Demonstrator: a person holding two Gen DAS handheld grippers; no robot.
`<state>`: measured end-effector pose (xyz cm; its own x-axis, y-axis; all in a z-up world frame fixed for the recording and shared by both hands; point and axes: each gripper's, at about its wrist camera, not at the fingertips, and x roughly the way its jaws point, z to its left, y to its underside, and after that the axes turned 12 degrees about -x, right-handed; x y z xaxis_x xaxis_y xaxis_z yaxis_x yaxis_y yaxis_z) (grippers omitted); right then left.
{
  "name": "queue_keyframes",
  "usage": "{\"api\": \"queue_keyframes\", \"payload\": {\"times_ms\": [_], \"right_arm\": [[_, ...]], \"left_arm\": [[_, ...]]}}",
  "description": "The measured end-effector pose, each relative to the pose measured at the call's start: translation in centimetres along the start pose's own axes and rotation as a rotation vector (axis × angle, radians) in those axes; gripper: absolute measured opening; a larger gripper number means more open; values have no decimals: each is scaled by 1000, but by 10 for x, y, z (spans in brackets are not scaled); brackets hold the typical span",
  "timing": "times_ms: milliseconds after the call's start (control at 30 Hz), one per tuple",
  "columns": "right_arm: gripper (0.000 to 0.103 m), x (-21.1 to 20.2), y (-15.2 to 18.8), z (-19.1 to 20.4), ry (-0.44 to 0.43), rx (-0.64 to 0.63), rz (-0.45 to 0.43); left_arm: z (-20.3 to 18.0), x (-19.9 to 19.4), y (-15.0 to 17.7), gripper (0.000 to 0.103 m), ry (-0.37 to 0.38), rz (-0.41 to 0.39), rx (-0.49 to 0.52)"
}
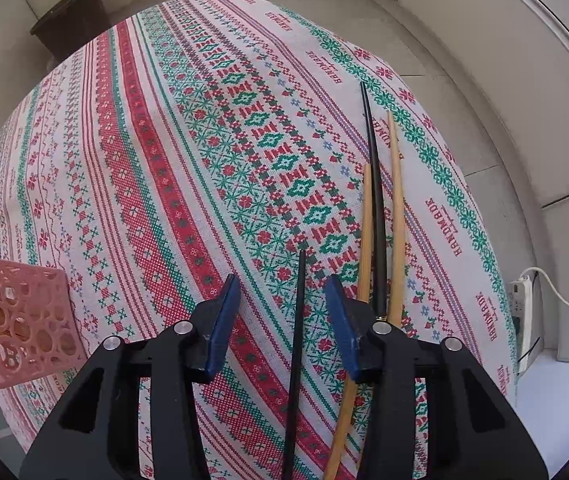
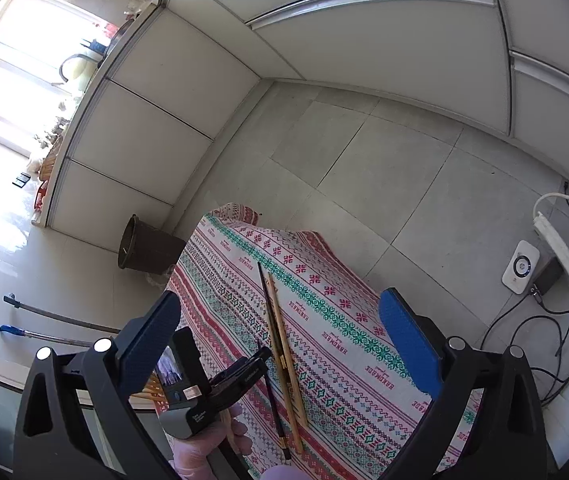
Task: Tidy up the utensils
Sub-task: 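Close the left tool on the black chopstick lying on the cloth, then close the right tool on a wooden chopstick while the left tool holds the black chopstick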
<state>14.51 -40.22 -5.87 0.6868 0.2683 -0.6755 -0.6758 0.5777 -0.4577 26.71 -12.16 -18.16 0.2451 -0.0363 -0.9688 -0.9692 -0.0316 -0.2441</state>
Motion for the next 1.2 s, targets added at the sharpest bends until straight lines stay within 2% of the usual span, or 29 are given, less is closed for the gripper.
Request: {"api": "queue_keyframes", "payload": {"times_ms": [233,300,367,567,633,767,933,1033,1133,1200], "right_arm": [[96,12,5,5,1,-5,36],[96,17,6,8,9,-18,52],[96,23,7,9,24,-29,60],[96,49,9,17,78,-58,90],[96,63,11,25,97,-93,95],[96,99,14,48,150,-210,96],[96,152,14,63,105,-251,173],[95,181,10,75,137,-327,177],[84,208,5,81,167,-403,191],[73,225,4,83,166,-439,220]], "left_arm": [[-20,0,6,20,-23,-40,78],[-27,2,9,8,-27,-53,94],[-31,3,11,3,-22,-67,96],[-7,-10,33,3,65,-79,55],[8,-25,49,3,113,-93,53],[39,-53,79,3,156,-117,65],[73,-89,111,3,218,-149,42],[86,-109,122,3,259,-185,31],[94,-122,124,3,280,-223,31],[96,-128,123,3,288,-237,38]]}}
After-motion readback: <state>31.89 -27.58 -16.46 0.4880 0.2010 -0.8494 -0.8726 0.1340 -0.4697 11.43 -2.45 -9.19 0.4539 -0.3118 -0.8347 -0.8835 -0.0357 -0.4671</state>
